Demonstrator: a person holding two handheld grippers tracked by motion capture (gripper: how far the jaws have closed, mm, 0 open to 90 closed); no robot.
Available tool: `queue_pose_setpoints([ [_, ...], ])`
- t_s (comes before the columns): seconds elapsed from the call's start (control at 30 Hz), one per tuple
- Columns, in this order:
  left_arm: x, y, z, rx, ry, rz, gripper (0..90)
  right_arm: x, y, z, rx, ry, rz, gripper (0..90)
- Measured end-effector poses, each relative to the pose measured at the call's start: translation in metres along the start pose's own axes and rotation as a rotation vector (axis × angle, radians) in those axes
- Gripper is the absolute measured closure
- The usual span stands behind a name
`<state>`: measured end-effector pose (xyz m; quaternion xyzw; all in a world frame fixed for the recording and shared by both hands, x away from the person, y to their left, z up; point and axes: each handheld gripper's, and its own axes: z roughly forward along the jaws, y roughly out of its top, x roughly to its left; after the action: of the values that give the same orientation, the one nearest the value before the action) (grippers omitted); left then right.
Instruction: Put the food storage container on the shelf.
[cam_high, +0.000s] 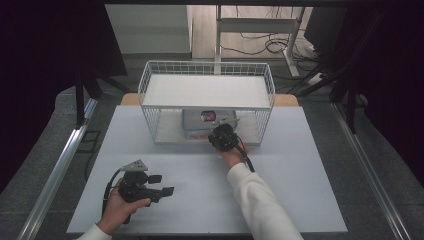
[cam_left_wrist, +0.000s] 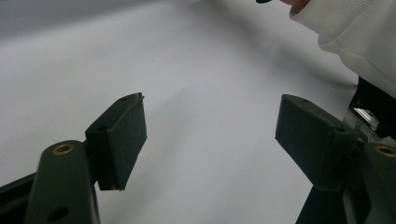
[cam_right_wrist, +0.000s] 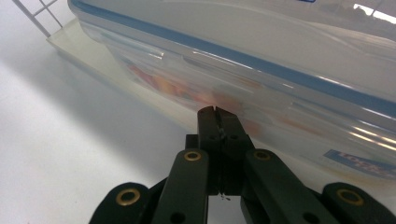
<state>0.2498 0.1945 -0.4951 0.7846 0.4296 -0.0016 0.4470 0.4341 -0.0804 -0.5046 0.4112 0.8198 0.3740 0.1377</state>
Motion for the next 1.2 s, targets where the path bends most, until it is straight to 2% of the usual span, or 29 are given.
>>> queue_pose_setpoints([
  [0.3,0.0,0.0,0.002,0.003,0.002,-0.002,24.1,0.003,0.005,0.008,-0.003,0.018,0.011,88.9],
  [0.47,0.001,0.001,0.002,0.002,0.0,-0.003,24.1,0.003,0.006,0.01,-0.011,0.011,0.004,88.9],
  [0.57,0.001,0.001,0.002,0.003,-0.001,-0.002,24.1,0.004,0.006,0.006,-0.011,0.021,0.009,88.9],
  [0.67,0.001,0.0,0.001,0.002,0.0,-0.001,24.1,0.007,0.005,-0.003,-0.015,0.032,-0.015,88.9],
  [0.87,0.001,0.0,0.001,-0.001,0.009,-0.001,24.2,0.01,-0.006,-0.04,-0.022,0.045,-0.075,88.9],
  [1.03,-0.001,0.0,0.002,-0.001,0.017,-0.003,24.3,0.009,-0.03,-0.078,-0.014,0.058,-0.144,88.9],
  [1.2,0.0,0.0,0.003,0.004,0.032,-0.004,24.2,0.002,-0.061,-0.117,-0.031,0.089,-0.143,88.8],
])
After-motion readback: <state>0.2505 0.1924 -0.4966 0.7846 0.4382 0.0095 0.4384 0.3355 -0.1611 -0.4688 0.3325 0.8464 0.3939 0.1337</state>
